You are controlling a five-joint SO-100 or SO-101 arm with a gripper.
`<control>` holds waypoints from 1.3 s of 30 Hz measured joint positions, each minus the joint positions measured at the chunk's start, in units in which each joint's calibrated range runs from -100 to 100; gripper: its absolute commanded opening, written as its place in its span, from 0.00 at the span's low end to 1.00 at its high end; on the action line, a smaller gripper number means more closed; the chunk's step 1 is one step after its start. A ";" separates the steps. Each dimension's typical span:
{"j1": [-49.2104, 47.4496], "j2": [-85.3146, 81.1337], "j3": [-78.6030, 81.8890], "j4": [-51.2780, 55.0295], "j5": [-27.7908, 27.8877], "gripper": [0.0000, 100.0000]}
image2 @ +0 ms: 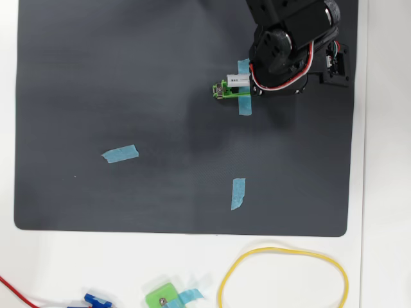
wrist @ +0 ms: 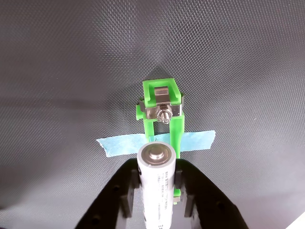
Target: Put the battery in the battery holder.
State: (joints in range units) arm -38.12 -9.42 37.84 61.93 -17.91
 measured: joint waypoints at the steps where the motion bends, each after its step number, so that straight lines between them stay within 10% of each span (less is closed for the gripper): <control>1: 0.00 0.00 0.00 0.00 0.00 0.00; 39: -0.79 3.99 0.00 -2.24 0.00 0.00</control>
State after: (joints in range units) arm -38.91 -5.43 37.84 59.69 -17.91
